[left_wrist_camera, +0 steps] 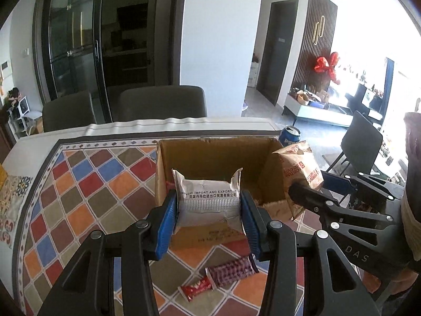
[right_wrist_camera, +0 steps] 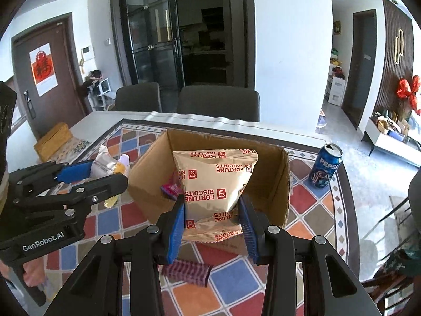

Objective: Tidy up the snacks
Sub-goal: 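Lift both packets over the cardboard box and open both tools, then move both tools back toward the remaining snacks on the table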

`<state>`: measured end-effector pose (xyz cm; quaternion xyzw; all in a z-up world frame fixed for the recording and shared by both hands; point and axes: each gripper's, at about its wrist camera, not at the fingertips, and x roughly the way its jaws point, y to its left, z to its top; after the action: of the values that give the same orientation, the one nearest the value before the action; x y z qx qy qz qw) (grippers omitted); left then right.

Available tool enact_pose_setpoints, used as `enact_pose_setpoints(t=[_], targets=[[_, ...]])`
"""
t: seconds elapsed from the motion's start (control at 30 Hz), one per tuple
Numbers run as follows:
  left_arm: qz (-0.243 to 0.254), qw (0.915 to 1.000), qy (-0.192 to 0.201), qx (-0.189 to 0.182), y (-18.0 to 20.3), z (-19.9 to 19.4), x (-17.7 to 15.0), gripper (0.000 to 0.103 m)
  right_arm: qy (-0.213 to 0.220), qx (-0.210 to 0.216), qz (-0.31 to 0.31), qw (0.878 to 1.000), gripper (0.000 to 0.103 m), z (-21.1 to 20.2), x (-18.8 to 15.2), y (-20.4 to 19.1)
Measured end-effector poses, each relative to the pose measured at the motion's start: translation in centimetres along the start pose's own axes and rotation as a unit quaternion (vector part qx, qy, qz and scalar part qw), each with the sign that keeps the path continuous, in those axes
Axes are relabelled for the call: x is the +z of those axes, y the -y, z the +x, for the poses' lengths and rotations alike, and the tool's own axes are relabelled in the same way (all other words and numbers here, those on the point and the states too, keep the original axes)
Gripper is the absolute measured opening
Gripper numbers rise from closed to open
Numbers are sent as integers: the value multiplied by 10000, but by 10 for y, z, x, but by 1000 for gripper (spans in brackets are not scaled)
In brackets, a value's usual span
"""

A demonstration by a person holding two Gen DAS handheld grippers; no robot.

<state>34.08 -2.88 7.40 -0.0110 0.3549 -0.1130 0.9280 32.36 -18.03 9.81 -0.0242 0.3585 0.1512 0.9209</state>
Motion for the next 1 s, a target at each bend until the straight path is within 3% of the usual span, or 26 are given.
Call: enact_pose_setpoints(t=[0.6,0.77,0.83,1.0], targets=[[224,9997,-76,27,-5,43,29,48,-150,-191,207,9995,41,39,22,15],[247,9996,-28,133,-4,49,35,65,-183,-280,239,9992,45,46,23,16],[281,9993,-2,228,-6,47,34,66,-226,-374,283,9986,55,47,23,17],[312,9991,70,278,-8,33,26,69,-250,-545,392,9974,56,40,18,16]])
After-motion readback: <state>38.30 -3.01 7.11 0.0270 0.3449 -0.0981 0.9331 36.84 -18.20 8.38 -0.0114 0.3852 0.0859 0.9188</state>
